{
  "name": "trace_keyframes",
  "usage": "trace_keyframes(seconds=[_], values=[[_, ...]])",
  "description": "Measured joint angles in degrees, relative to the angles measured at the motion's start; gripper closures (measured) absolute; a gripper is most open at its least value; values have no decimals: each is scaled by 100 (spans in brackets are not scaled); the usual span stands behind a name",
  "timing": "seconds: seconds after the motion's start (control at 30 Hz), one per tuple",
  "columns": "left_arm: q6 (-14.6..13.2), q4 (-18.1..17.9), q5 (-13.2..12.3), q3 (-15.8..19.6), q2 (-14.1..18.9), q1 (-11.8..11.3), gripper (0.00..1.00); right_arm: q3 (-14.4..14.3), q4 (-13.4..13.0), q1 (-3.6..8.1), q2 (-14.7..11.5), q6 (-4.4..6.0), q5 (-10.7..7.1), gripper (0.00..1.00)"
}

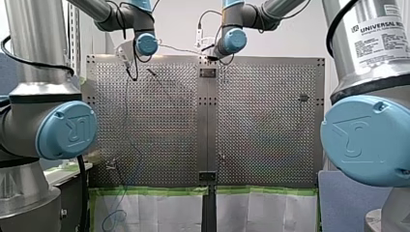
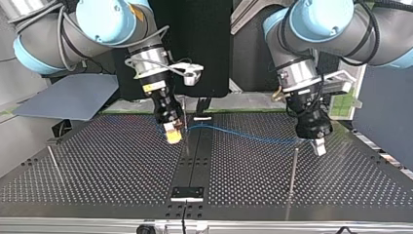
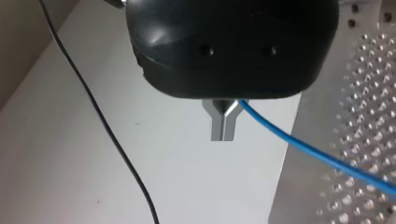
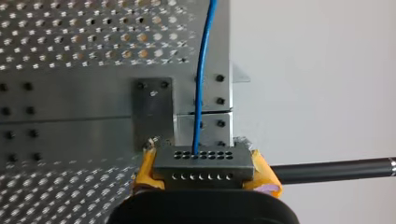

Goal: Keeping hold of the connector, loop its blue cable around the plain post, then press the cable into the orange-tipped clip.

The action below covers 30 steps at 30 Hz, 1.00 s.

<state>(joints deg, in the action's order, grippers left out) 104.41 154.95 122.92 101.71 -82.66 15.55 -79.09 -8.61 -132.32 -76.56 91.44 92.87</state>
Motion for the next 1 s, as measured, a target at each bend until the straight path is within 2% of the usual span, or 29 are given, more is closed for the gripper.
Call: trace_keyframes(seconds=[0.17, 0.3, 0.47, 0.73, 1.0], values=[[3, 312, -313, -267, -243, -314, 100, 271, 39, 53, 29, 15, -114, 100], [13, 550, -551, -339, -431, -550, 100, 452, 40, 99, 86, 22, -175, 100], [35, 853, -853, -410, -590, -854, 100, 572, 5, 148, 339, 15, -274, 100], [74, 1288, -1303, -630, -875, -1303, 100, 676, -127, 164, 713, -3, -435, 100], [302, 1219, -1788, -822, -1056, -1788, 100, 742, -373, 166, 788, 8, -586, 100]])
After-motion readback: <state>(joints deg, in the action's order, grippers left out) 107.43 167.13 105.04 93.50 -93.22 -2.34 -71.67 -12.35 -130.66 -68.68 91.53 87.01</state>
